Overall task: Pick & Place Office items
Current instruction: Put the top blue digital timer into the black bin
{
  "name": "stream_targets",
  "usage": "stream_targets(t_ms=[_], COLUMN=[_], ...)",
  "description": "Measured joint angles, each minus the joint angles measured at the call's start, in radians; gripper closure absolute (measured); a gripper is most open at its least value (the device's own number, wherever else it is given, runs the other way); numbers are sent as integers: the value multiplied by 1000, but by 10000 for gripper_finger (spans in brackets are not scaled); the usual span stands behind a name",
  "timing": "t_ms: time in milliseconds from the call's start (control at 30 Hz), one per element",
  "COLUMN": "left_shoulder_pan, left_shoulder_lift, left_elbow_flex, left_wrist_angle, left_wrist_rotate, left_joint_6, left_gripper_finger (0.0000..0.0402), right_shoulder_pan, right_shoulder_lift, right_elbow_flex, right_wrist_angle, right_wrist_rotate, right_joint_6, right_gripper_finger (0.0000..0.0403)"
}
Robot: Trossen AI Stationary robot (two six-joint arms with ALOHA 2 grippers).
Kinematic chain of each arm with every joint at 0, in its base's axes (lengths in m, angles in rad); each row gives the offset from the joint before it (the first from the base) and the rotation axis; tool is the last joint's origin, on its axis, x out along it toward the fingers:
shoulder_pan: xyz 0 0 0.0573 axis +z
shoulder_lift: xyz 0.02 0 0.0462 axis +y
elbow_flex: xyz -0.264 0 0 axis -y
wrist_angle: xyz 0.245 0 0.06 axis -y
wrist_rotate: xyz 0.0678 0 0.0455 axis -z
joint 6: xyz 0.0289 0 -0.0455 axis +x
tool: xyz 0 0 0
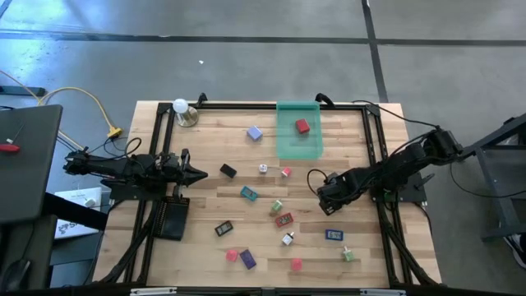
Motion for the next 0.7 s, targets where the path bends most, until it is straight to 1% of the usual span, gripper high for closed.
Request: stream_targets(t_ms=[133, 233, 500, 600, 700], left_shoulder_pan=[0, 0, 0, 0, 0], left_shoulder_lift=[0, 0, 0, 0, 0], left_elbow_flex=[0, 0, -1, -2, -2], left_wrist_angle=[0, 3, 22, 51, 76], left_wrist_rotate=[0, 0, -2, -12, -20], left_joint_6=[0, 1, 7, 4, -15], left_gripper_finger=[400, 400, 400, 400, 400], right_shoulder_pan=[0, -1, -1, -1, -1], right_shoulder_lift=[-1, -1, -2, -2, -3], right_elbow_flex=[28, 57, 138, 176, 211], right_wrist_angle=[-6, 22, 24, 21, 61], right_wrist_rotate=[14, 79, 130, 174, 240], right_joint_6=[-42, -60, -129, -171, -225], right_gripper_finger=[273, 273, 273, 273, 273])
